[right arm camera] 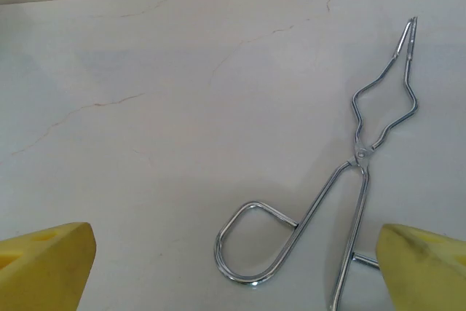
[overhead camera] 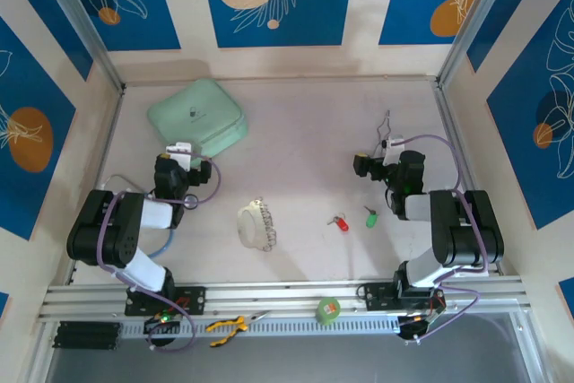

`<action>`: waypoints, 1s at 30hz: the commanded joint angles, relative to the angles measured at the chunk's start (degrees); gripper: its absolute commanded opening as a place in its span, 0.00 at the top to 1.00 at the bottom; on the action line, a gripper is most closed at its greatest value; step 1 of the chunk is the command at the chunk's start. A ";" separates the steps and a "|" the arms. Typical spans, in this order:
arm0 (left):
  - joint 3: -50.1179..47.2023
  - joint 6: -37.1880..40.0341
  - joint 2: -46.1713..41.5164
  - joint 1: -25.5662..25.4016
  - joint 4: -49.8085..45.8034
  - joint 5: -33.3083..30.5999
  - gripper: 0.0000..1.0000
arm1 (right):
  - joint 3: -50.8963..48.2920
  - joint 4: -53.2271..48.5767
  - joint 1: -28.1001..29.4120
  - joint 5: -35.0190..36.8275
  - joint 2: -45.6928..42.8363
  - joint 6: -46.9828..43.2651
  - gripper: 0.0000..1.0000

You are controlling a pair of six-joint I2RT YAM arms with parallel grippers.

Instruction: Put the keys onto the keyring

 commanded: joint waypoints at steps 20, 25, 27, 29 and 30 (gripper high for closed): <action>0.26 0.03 -0.54 0.66 0.28 1.80 0.00 | 1.25 0.04 -0.20 0.10 0.06 0.59 0.01; 0.44 -0.28 -0.56 1.08 -0.16 2.67 0.00 | 1.30 0.02 -0.16 0.04 0.06 0.67 0.01; 0.22 -0.28 -0.61 1.04 0.15 2.80 0.00 | 1.20 0.18 -0.24 0.01 -0.03 0.72 0.01; -0.26 0.35 -1.29 1.12 0.79 3.74 0.00 | 1.29 -0.53 -0.28 -0.60 -0.72 0.46 0.01; -0.19 0.51 -2.85 1.06 -0.48 4.52 0.00 | 1.70 -2.38 -0.26 -1.90 -2.15 -0.12 0.02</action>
